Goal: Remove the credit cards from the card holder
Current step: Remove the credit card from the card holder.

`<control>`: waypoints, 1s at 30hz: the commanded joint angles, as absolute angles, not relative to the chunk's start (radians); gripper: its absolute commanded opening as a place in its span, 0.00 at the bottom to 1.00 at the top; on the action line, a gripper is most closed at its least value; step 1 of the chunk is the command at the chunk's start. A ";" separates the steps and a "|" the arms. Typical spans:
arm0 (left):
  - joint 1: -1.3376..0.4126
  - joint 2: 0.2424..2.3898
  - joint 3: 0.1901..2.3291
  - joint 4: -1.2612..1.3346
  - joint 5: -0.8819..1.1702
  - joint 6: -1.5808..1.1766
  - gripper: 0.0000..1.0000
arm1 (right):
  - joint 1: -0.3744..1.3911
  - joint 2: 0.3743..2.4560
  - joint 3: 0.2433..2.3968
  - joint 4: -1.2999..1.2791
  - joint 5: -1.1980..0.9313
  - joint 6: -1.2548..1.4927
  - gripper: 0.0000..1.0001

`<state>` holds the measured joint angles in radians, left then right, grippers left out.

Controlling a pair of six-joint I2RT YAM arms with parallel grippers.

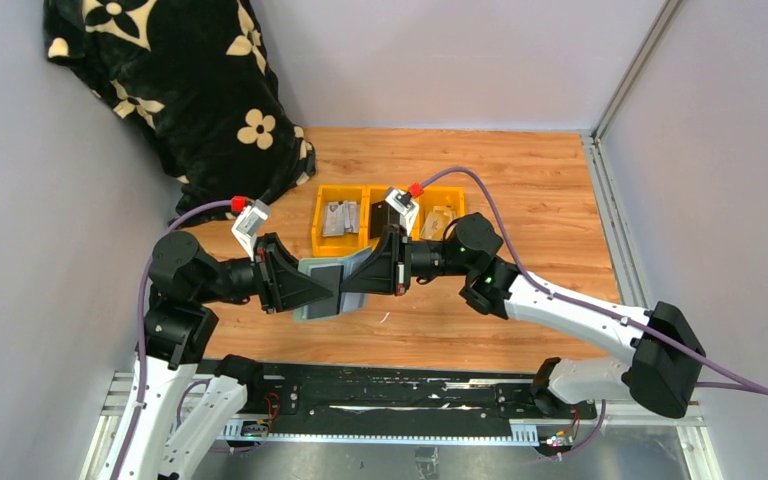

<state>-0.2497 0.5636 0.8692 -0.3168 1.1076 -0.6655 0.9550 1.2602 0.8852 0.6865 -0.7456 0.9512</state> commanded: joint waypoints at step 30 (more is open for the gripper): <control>-0.259 0.569 0.870 -0.233 1.133 -0.724 0.04 | 0.991 1.223 0.875 0.771 -0.693 0.945 0.31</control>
